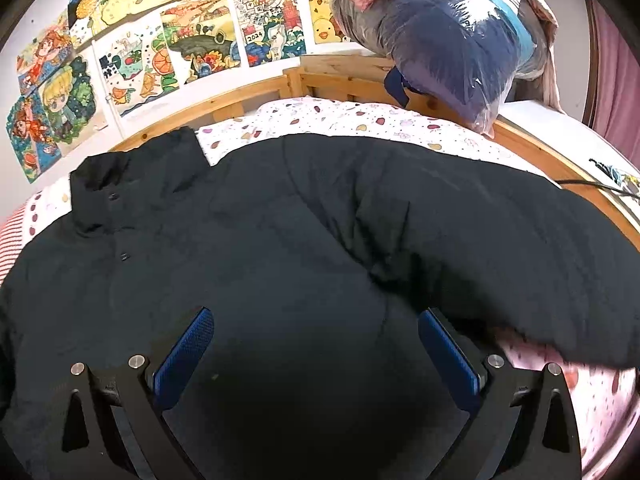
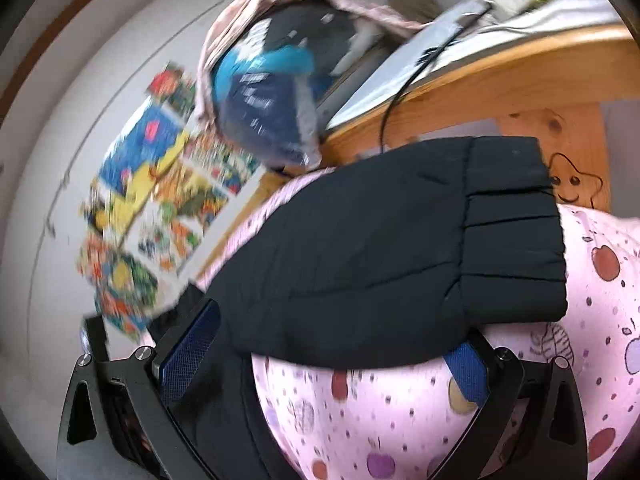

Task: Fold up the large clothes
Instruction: 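Grasp the jacket sleeve cuff with the right gripper and lift it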

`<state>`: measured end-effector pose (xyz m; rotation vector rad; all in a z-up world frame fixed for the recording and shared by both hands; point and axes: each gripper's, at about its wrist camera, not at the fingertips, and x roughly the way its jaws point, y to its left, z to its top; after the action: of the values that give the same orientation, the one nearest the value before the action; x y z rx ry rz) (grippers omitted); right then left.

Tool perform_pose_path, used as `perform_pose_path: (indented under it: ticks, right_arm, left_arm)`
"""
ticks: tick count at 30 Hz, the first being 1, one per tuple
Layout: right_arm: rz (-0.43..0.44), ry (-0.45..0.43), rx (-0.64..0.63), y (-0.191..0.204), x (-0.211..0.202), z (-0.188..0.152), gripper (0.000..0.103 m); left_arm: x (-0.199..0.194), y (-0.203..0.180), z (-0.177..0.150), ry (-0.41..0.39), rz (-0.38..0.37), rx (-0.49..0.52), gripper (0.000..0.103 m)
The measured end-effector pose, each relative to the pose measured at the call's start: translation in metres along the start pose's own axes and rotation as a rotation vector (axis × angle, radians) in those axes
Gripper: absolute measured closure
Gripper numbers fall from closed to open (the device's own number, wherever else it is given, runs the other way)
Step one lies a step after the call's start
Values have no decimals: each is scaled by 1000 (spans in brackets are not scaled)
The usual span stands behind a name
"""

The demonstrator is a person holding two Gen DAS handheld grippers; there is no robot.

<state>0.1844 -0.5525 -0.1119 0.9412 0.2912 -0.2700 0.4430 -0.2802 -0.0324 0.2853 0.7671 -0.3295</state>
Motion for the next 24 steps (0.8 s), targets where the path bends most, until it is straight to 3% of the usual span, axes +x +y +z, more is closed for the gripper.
perform_pose_path:
  ticks: [2,5,7,9,11,15,18,24]
  right_arm:
    - [-4,-40,45,-3,3,2,1]
    - [-28,-90,82,-2,6,2,10]
    - [-45,-110,102,-6,4,2,22]
    - [-68,-132,131,-11,4,4,48]
    - [-107,-138,154,-20,5,7,66]
    - [-126,-137,146,-26,6,11,84]
    - [-124,-152,93,-19,2,19,90]
    - [-95,-227,-96,20,-18,41,93]
  left_arm:
    - [7,-3,3,1,-5,-8,0]
    - [18,-8,6,10,-8,-9,0]
    - [26,-12,5,29,-16,-2,0]
    - [37,-15,3,60,-34,-3,0]
    - [49,-15,-1,106,-63,-8,0]
    - [70,-9,-11,186,-136,-56,0]
    - [66,-2,-12,179,-169,-92,0]
    - [38,28,-15,121,-218,-172,0]
